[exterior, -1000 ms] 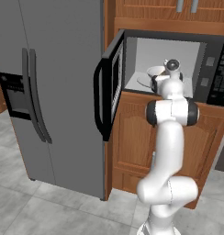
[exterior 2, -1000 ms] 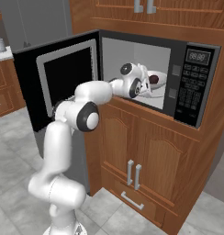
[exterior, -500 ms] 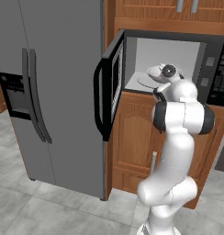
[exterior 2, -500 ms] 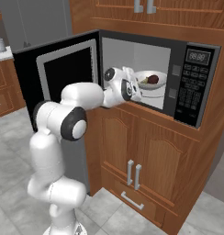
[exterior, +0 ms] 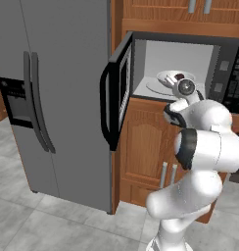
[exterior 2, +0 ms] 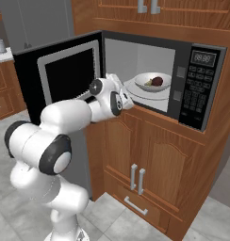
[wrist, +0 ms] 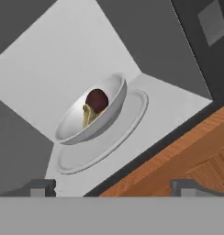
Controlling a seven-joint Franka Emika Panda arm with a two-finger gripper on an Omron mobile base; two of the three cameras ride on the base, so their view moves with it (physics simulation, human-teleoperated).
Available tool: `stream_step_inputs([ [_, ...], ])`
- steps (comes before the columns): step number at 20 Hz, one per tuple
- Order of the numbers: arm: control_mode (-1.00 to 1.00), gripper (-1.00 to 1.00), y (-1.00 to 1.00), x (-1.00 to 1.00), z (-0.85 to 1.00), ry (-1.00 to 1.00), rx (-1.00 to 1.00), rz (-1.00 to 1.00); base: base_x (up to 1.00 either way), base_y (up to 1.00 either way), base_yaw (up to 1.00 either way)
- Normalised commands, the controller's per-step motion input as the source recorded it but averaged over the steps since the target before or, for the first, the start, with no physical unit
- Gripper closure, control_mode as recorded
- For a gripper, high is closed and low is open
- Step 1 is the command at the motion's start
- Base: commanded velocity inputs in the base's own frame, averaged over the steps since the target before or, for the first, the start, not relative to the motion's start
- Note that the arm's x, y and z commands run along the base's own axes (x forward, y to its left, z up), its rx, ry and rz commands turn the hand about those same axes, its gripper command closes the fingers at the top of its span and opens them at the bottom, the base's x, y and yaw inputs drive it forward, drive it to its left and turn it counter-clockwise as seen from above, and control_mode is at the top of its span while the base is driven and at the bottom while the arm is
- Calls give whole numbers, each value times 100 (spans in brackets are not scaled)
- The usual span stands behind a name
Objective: Place the bowl containing the potato and mushroom in the microwave. Close the microwave door and press the start button to microwave the meal.
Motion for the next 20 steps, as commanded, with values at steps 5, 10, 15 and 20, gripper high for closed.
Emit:
stream_step_inputs([
  [5,-100,-100,16,-100,60,18,-30,44,0,0,0],
  [10,-100,-100,21,-100,87,16,-49,44,0,0,0],
  [15,-100,-100,25,-100,82,18,-56,45,0,0,0],
  [20,-100,-100,60,-95,28,23,-57,31,0,0,0],
])
